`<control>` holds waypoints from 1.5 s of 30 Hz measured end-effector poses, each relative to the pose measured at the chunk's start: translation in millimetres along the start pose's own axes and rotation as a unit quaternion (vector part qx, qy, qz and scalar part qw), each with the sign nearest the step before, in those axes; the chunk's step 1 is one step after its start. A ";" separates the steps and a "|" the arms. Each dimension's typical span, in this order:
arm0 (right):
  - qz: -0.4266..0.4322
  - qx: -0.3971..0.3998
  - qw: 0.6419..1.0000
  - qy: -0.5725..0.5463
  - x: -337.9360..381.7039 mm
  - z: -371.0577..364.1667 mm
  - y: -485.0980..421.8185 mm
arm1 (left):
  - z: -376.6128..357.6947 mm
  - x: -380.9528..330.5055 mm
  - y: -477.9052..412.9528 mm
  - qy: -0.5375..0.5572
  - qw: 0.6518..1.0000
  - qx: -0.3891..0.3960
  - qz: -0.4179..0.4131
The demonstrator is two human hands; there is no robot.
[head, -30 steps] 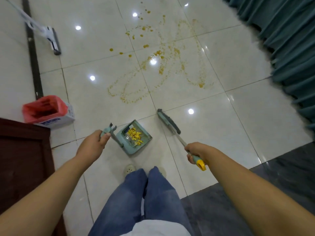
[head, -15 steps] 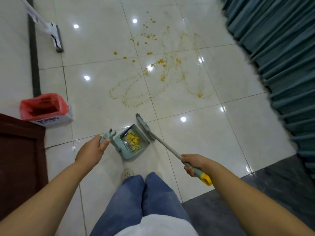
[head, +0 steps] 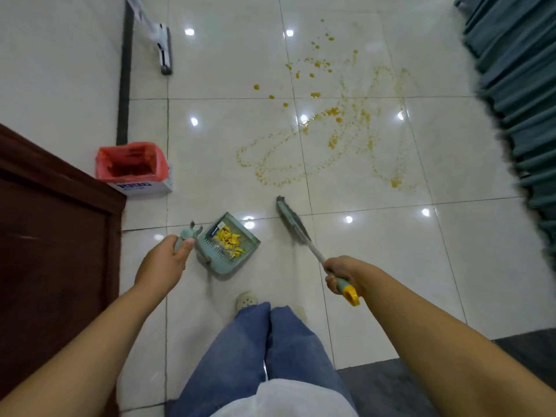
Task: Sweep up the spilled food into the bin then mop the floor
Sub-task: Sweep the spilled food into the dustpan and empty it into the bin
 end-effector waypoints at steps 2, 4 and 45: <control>0.004 0.012 0.999 0.051 5.6 -21.9 2.2 | 4.2 3.4 -2.7 0.006 1.000 -0.012 0.012; 0.011 0.031 0.996 0.086 12.2 -38.1 6.4 | 8.7 7.3 -5.9 0.032 0.999 -0.022 0.031; 0.131 0.149 0.960 0.199 345.1 217.2 3.8 | -82.7 -224.9 -50.1 0.306 0.889 -0.276 0.198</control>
Point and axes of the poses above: each hand's wrist, its own y-axis away from the middle knuckle, its own z-axis out of the back of the hand, x = y × z, the point moved 1 cm from there along -y, towards the middle knuckle, and after that the axes turned 12 degrees about y, right-handed, at the moved point
